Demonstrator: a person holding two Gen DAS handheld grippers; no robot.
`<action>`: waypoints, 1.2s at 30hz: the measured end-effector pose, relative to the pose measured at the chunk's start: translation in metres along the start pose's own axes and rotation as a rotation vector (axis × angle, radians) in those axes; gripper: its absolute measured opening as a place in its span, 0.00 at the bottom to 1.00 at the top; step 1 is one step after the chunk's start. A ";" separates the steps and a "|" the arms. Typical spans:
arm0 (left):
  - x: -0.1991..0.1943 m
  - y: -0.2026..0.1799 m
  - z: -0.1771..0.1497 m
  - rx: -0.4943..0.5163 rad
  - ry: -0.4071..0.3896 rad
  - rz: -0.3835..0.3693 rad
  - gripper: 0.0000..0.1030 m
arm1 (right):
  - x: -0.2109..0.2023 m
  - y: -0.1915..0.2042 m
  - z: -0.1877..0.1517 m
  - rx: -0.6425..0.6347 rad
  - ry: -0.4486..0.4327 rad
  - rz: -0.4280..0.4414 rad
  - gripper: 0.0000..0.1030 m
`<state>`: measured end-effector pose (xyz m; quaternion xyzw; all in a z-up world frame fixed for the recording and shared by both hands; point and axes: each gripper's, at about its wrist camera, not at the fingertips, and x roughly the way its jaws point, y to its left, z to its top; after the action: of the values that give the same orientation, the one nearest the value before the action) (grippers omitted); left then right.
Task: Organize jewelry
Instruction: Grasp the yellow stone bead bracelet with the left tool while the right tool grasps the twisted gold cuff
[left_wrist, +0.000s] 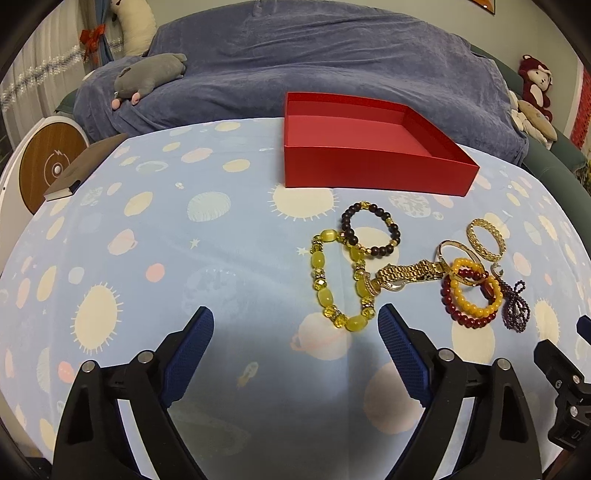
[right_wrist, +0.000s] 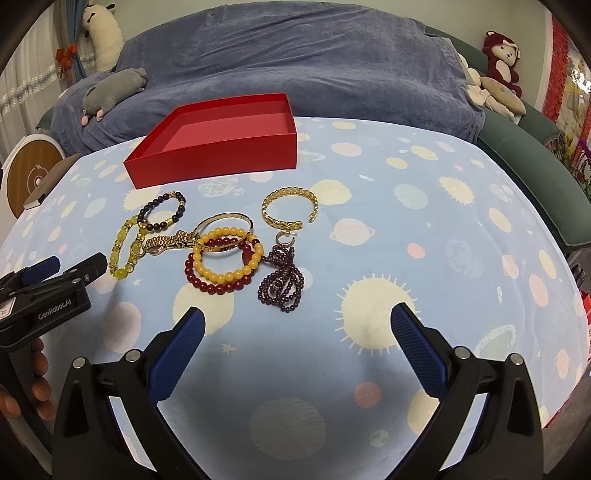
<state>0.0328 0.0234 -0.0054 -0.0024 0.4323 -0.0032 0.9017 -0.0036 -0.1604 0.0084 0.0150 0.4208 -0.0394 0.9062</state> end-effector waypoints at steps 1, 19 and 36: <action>0.004 0.003 0.002 -0.011 0.003 0.009 0.81 | 0.000 -0.001 0.000 0.001 -0.009 -0.005 0.93; 0.038 -0.018 0.015 0.039 0.041 -0.010 0.15 | 0.013 -0.012 0.012 0.047 -0.018 0.018 0.93; -0.005 -0.010 0.019 0.006 0.023 -0.148 0.07 | 0.038 -0.013 0.051 0.032 -0.019 0.016 0.93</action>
<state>0.0446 0.0138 0.0108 -0.0319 0.4412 -0.0713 0.8940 0.0586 -0.1791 0.0125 0.0326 0.4115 -0.0388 0.9100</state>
